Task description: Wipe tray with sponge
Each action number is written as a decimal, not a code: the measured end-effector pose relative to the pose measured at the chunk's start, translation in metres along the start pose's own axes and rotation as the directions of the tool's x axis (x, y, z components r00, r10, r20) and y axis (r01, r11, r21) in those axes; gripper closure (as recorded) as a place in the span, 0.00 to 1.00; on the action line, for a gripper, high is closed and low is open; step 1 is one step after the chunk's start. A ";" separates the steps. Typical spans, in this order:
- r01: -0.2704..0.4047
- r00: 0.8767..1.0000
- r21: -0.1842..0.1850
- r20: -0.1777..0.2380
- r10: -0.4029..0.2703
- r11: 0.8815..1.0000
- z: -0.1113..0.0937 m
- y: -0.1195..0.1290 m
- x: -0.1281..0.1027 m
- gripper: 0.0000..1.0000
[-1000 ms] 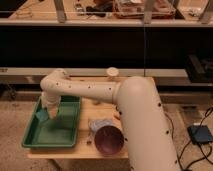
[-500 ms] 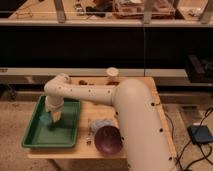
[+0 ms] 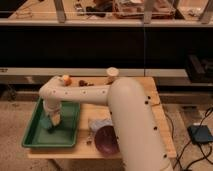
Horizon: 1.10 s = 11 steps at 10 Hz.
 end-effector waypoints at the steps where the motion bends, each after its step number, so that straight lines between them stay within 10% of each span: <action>1: -0.002 0.999 -0.016 -0.036 0.002 1.000 0.007 0.012 -0.007 1.00; 7: -0.090 0.994 0.009 -0.061 0.090 0.996 0.005 0.054 0.020 1.00; 11: -0.132 0.988 0.048 -0.078 0.136 0.990 -0.009 0.029 0.060 1.00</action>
